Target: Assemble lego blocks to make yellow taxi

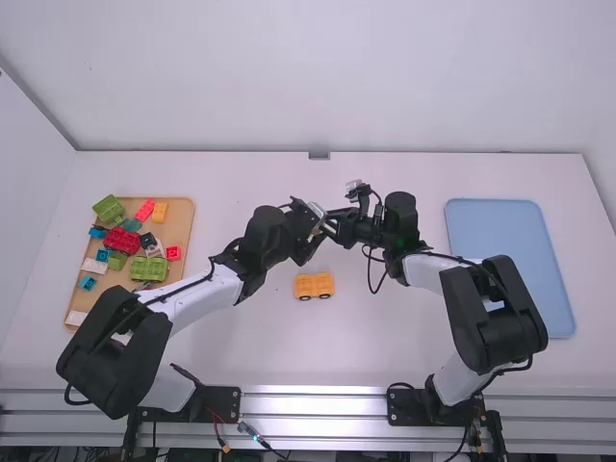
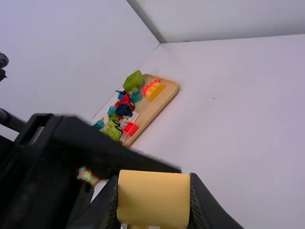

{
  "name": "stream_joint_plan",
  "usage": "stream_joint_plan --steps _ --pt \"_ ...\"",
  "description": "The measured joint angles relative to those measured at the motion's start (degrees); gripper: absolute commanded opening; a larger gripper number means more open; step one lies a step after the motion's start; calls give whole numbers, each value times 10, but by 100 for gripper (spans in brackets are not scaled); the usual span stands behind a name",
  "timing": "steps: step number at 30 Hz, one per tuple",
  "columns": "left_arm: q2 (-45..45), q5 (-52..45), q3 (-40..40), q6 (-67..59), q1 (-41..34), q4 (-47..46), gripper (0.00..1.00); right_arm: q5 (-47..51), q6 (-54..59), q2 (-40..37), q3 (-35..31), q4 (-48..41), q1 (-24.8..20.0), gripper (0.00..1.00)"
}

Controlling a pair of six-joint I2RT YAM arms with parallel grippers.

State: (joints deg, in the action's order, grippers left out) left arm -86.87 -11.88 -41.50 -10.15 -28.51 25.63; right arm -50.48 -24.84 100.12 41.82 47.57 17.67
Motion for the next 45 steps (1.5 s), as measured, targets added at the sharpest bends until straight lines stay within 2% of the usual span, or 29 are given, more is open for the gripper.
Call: stream_joint_plan --steps 5,6,9,13,15,16,18,19,21,25,32,34,40,45 --pt "0 -1 0 3 0 -5 99 18 1 0 0 -2 -1 5" --pt "0 -1 0 3 0 -10 99 28 2 0 0 -6 -3 1" --pt "0 -2 0 4 4 -25 99 56 11 -1 8 -84 -16 0" --pt "0 9 0 29 26 -34 99 116 51 -9 61 -318 -38 0" --pt "0 26 0 47 46 -33 99 181 85 -21 120 -499 -43 0" --pt "0 28 0 48 48 -33 99 186 89 -21 124 -510 -43 0" --pt "0 55 0 63 75 -27 99 267 104 -32 196 -651 -36 0" --pt "0 55 0 63 75 -27 99 267 104 -32 196 -651 -36 0" --pt "0 75 0 68 93 -17 99 334 95 -43 245 -740 -23 0" --pt "0 87 0 75 115 -4 99 400 59 -51 257 -787 -9 0" --pt "0 92 0 98 152 4 99 455 -180 -51 257 -887 -3 0" --pt "0 95 0 103 160 4 99 464 -288 -51 257 -926 -3 0" --pt "0 96 0 104 163 3 99 472 -461 -51 247 -909 4 0" --pt "0 96 0 104 163 0 99 464 -570 -51 197 -857 26 0"
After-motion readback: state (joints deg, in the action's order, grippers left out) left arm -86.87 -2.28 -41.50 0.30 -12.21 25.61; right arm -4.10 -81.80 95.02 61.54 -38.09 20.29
